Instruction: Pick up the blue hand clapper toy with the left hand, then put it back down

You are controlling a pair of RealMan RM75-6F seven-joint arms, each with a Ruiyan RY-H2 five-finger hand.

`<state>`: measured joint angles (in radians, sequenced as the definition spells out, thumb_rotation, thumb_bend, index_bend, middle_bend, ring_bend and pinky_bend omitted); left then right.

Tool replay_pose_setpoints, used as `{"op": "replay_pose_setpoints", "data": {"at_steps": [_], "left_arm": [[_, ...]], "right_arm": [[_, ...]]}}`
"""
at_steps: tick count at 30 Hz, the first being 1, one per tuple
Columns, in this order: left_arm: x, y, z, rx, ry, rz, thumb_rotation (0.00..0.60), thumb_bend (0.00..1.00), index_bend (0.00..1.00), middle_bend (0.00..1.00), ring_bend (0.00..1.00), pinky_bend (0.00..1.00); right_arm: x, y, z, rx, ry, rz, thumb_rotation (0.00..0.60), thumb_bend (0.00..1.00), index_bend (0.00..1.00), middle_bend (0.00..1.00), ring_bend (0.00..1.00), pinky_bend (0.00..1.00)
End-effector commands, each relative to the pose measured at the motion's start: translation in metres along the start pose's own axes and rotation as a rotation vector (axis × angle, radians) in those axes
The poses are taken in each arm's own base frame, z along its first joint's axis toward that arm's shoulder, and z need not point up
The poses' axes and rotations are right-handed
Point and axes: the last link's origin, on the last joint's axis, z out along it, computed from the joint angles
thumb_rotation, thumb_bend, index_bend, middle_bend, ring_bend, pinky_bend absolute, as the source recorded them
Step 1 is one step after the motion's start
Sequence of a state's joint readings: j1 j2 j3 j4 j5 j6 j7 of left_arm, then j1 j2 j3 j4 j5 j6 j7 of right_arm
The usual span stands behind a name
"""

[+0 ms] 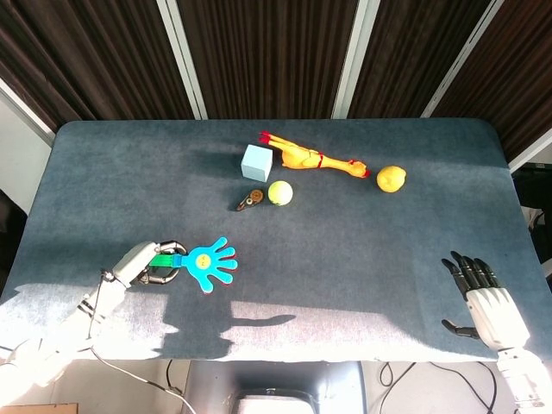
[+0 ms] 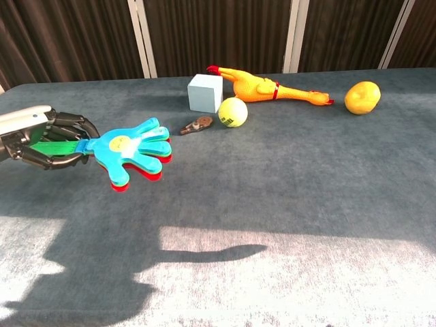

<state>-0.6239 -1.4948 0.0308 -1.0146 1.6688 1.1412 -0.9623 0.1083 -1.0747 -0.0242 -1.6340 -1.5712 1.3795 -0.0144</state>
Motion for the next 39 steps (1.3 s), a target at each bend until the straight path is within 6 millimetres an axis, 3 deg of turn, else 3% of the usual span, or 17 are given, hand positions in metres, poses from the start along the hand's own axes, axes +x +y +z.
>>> {"op": "replay_pose_setpoints", "data": {"at_steps": [1,3,6,10,15,18,24,27,30,33,39], "left_arm": [[0.059,0.037,-0.015,-0.330,0.353,-1.084,0.600,0.58,0.87,0.88,0.56,0.79],[0.075,0.034,-0.024,-0.415,0.357,-1.325,0.600,0.58,0.87,0.87,0.55,0.77],[0.086,0.031,-0.030,-0.477,0.348,-1.503,0.600,0.58,0.87,0.87,0.54,0.76],[0.088,0.030,-0.035,-0.504,0.325,-1.557,0.600,0.57,0.87,0.87,0.54,0.76],[0.069,0.029,-0.032,-0.451,0.295,-1.536,0.600,0.55,0.87,0.87,0.54,0.76],[0.056,0.026,-0.027,-0.384,0.233,-1.376,0.600,0.55,0.87,0.87,0.54,0.76],[0.014,0.001,-0.010,-0.121,0.099,-0.600,0.600,0.55,0.87,0.88,0.55,0.78],[-0.003,-0.009,-0.004,-0.020,0.027,-0.341,0.600,0.55,0.87,0.88,0.55,0.78],[-0.007,-0.021,0.000,0.091,-0.092,-0.113,0.600,0.56,0.87,0.88,0.55,0.78],[-0.006,-0.025,0.005,0.138,-0.091,0.037,0.600,0.57,0.87,0.88,0.55,0.78],[0.002,-0.012,0.006,0.132,-0.039,-0.014,0.600,0.56,0.87,0.88,0.56,0.78]], "right_arm": [[0.002,0.001,-0.001,-0.004,0.008,0.000,0.600,0.19,0.00,0.00,0.00,0.00],[0.002,0.001,-0.002,-0.004,0.009,0.001,0.600,0.19,0.00,0.00,0.00,0.00],[0.001,0.000,-0.002,0.000,0.004,0.001,0.600,0.19,0.00,0.00,0.00,0.00],[0.000,0.000,-0.002,0.000,0.000,-0.001,0.600,0.19,0.00,0.00,0.00,0.00],[0.000,-0.001,-0.002,0.003,-0.002,-0.004,0.600,0.19,0.00,0.00,0.00,0.00],[0.001,-0.001,-0.003,0.004,-0.001,-0.002,0.600,0.19,0.00,0.00,0.00,0.00],[0.001,0.000,-0.002,0.001,0.000,-0.001,0.600,0.19,0.00,0.00,0.00,0.00],[0.000,-0.001,-0.002,0.004,-0.007,-0.002,0.600,0.19,0.00,0.00,0.00,0.00],[0.001,-0.001,-0.002,0.004,-0.005,-0.003,0.600,0.19,0.00,0.00,0.00,0.00],[0.000,0.000,-0.002,0.005,-0.014,-0.006,0.600,0.19,0.00,0.00,0.00,0.00],[-0.002,0.000,-0.001,0.006,-0.022,-0.007,0.600,0.19,0.00,0.00,0.00,0.00]]}}
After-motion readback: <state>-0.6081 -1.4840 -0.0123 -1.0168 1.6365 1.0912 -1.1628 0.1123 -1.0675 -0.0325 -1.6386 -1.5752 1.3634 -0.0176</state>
